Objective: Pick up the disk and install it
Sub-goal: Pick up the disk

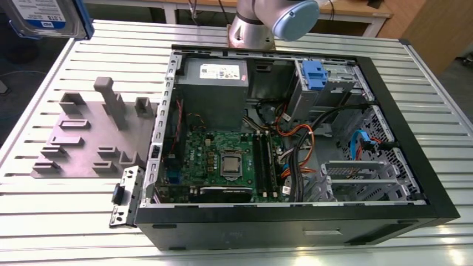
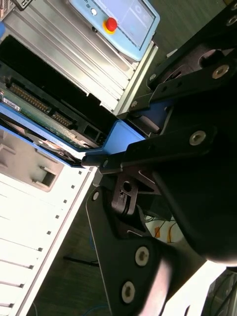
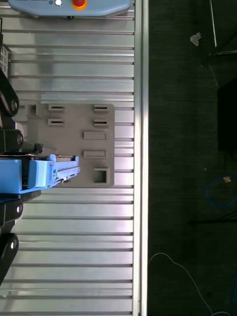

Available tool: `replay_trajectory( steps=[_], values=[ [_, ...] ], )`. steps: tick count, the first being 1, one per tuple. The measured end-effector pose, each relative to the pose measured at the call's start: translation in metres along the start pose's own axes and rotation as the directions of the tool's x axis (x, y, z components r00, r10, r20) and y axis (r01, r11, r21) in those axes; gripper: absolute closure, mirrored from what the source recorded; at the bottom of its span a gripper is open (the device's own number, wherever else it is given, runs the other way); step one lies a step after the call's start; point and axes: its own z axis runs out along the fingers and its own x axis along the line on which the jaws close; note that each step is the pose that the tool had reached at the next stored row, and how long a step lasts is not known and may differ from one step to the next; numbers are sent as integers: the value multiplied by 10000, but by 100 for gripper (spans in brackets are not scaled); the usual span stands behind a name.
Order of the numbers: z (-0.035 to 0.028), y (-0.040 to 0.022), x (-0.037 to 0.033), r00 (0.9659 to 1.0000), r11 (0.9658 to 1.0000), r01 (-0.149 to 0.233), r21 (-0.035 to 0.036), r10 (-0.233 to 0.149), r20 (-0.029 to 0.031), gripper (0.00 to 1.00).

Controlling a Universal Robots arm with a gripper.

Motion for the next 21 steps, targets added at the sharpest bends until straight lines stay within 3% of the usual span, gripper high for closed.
replay_trajectory(
  steps=[21],
  values=[
    [1,-27,14,10000,10000,1,1,-1,1,64]
  ],
)
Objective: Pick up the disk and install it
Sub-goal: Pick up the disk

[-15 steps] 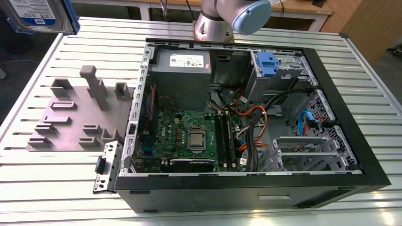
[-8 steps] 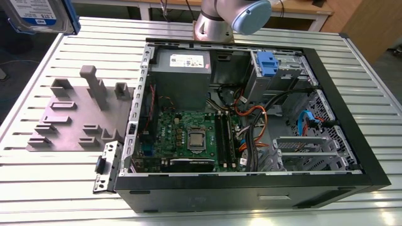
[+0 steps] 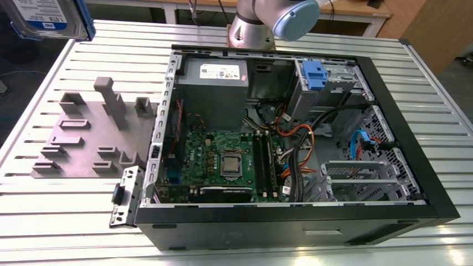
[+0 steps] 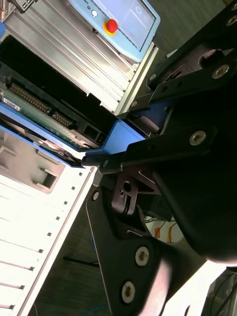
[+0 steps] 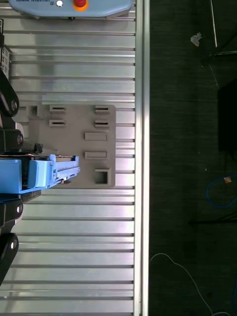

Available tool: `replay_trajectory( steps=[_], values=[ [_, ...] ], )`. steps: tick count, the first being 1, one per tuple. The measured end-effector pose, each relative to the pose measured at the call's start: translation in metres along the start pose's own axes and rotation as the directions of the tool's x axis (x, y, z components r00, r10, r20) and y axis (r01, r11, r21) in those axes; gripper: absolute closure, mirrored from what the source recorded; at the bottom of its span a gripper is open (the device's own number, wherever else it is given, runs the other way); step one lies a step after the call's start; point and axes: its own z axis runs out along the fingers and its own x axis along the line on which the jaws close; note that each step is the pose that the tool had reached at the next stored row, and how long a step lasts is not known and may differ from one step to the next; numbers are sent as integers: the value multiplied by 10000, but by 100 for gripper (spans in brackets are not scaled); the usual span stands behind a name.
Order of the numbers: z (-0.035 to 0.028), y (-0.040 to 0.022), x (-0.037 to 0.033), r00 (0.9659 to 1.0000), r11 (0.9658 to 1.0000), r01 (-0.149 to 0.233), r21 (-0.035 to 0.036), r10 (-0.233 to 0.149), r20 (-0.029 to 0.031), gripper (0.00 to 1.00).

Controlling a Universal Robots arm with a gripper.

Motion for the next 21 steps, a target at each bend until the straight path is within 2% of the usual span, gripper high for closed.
replay_trajectory(
  steps=[21],
  values=[
    [0,-43,0,10000,10000,-1,0,1,0,64]
  ],
)
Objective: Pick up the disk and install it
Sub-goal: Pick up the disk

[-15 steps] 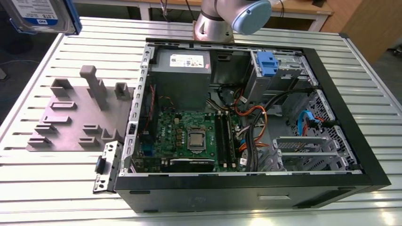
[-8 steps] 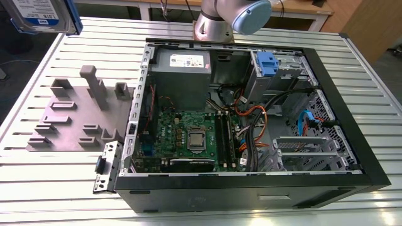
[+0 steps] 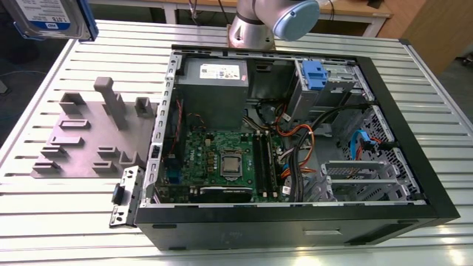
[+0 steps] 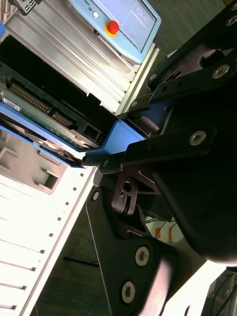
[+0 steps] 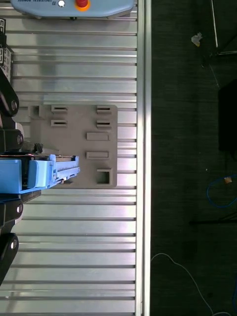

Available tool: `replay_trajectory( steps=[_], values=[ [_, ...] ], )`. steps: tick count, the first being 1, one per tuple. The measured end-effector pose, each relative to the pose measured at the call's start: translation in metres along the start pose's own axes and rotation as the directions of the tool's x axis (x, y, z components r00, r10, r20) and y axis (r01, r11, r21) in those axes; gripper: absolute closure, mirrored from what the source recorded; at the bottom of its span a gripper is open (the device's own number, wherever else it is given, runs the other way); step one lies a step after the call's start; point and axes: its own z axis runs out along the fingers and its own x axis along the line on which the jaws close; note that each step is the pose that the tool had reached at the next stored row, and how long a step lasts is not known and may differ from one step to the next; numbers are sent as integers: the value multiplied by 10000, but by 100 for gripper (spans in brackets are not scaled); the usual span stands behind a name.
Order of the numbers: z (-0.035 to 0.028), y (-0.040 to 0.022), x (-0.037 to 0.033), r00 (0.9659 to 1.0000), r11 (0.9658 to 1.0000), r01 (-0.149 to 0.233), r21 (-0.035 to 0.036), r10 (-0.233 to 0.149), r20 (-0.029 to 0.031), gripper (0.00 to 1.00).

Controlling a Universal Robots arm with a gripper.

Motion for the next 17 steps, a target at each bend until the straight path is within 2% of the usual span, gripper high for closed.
replay_trajectory(
  steps=[17],
  values=[
    [0,-37,0,10000,10000,0,0,0,0,64]
  ],
)
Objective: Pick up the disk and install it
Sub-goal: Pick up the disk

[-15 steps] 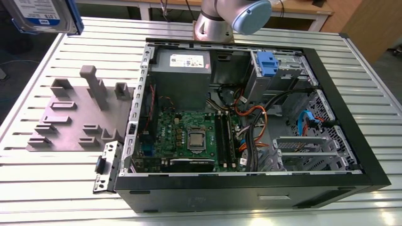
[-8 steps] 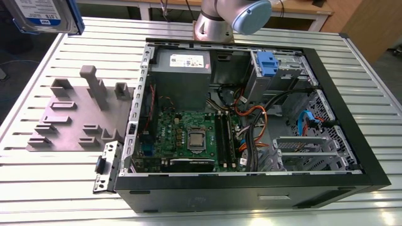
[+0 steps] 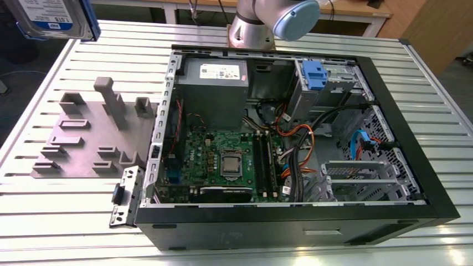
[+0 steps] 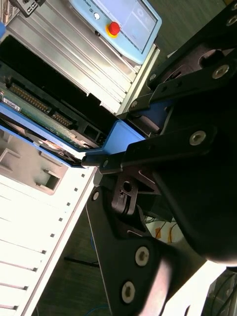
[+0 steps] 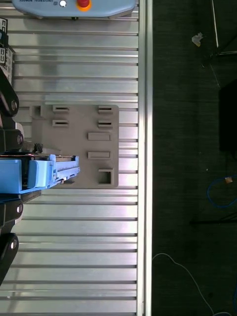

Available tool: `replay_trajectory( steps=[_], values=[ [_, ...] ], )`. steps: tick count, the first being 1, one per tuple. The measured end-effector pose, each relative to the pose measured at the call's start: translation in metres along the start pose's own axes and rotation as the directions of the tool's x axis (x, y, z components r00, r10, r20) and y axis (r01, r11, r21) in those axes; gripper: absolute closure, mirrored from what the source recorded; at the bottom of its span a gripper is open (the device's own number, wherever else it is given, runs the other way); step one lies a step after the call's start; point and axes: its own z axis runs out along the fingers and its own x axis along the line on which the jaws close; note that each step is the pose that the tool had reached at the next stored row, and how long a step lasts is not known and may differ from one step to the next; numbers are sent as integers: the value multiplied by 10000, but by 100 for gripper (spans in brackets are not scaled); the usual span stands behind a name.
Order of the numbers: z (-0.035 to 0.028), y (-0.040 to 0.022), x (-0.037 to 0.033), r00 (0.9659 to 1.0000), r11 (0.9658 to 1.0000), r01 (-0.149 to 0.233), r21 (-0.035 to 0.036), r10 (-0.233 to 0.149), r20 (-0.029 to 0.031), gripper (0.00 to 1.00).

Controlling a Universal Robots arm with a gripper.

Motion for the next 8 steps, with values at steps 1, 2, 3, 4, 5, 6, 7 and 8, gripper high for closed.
replay_trajectory(
  steps=[1,2,3,4,5,6,7,8],
  values=[
    [0,-3,0,10000,10000,0,1,0,0,64],
    [0,-5,0,10000,10000,0,0,0,0,64],
    [0,-7,0,10000,10000,0,0,0,0,64],
    [0,-10,0,10000,10000,0,0,0,0,64],
    [0,-12,0,10000,10000,0,0,0,0,64],
    [0,-14,0,10000,10000,0,1,0,0,64],
    [0,-20,0,10000,10000,0,0,0,0,64],
    [0,-25,0,10000,10000,0,0,0,0,64]
  ],
)
